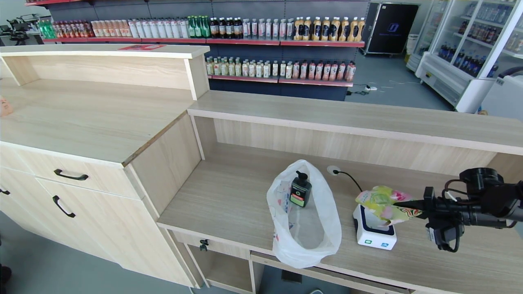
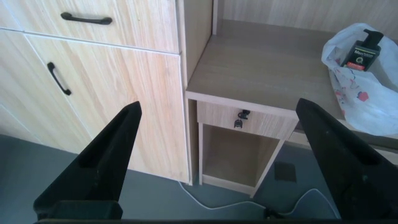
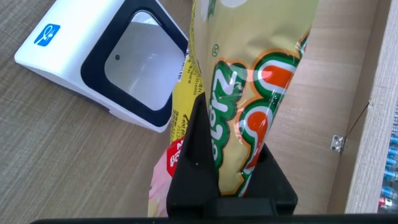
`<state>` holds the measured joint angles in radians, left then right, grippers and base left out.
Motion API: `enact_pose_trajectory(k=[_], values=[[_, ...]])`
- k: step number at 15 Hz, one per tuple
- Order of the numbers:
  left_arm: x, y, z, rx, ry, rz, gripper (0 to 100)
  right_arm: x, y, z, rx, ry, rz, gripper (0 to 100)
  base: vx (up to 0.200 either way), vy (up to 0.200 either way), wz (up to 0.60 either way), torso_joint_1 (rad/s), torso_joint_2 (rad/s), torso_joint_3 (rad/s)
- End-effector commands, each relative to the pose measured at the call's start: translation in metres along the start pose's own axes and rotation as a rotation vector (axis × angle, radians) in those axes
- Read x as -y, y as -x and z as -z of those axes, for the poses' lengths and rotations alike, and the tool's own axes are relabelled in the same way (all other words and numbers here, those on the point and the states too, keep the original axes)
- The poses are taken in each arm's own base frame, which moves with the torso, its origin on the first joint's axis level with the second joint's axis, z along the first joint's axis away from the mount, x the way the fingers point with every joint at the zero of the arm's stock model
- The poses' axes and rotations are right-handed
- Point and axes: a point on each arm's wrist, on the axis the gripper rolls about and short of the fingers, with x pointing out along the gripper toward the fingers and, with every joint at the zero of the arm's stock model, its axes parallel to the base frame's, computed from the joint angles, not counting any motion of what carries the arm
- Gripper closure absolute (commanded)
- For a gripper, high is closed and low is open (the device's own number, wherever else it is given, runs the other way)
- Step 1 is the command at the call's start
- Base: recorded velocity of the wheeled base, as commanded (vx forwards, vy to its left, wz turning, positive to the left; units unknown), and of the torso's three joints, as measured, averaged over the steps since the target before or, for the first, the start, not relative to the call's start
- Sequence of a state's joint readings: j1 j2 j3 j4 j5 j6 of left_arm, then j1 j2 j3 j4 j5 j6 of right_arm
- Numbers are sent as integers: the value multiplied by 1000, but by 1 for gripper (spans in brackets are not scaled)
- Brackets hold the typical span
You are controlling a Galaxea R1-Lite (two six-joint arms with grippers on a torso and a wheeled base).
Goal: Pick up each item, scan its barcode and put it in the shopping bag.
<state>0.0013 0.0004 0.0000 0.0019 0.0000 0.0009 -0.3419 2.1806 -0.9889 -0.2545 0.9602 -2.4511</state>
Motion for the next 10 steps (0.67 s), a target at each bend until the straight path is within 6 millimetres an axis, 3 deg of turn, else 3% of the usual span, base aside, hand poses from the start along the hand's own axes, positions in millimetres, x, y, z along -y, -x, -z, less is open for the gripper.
enact_pose_trajectory(k=[1,3,5,7,10], values=[[0,0,0,-1,-1,0,0,0,0,-1,1,1,0,100,0,0,0,0,0,0],[0,0,0,1,1,0,0,11,6,-1,-11,8,13,100,0,0,0,0,0,0],[0,0,0,1,1,0,0,46,52,-3,-128,-96,69,100,0,0,0,0,0,0],[0,0,0,1,-1,0,0,76,95,-19,-210,-319,149,100,0,0,0,0,0,0],[0,0,0,-1,1,0,0,126,136,-46,-233,-701,318,100,0,0,0,0,0,0]])
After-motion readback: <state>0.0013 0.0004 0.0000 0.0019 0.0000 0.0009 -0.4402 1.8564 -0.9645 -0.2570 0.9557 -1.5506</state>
